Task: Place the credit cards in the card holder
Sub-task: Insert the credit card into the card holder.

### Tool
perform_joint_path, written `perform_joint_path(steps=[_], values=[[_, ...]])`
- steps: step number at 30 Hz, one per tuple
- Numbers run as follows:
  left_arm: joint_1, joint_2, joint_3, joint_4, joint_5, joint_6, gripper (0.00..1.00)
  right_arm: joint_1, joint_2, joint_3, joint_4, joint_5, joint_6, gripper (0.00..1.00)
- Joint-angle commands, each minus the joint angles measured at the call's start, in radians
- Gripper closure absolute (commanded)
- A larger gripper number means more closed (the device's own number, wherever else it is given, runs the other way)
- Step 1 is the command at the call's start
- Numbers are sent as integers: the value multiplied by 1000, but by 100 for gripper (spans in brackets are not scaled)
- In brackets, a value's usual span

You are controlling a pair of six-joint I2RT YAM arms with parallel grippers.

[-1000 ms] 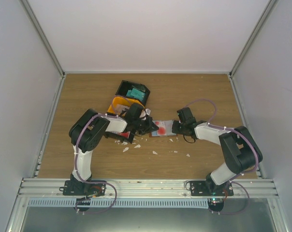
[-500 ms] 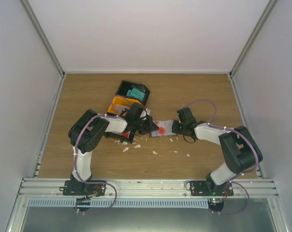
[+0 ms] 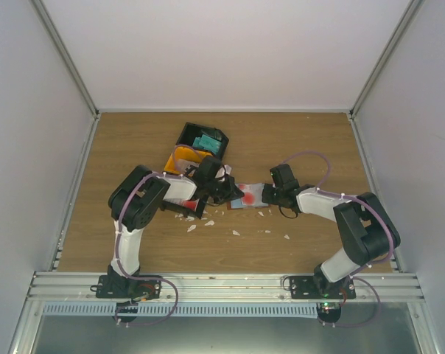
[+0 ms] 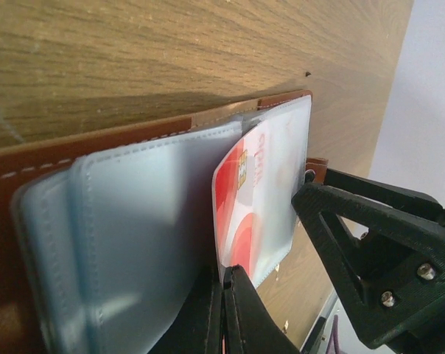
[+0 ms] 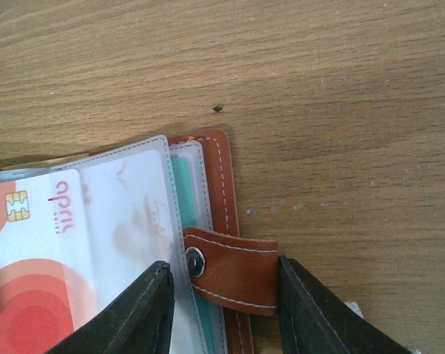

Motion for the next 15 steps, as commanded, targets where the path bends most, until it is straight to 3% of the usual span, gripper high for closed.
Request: perform_joint_path(steps=[1,15], values=[[-6,61,21,-29,-5,17,100,8,42,-46,-67,-64,14,60],[-38,112,84,-54,4,66,98,8,16,-74,-17,-151,-3,57]])
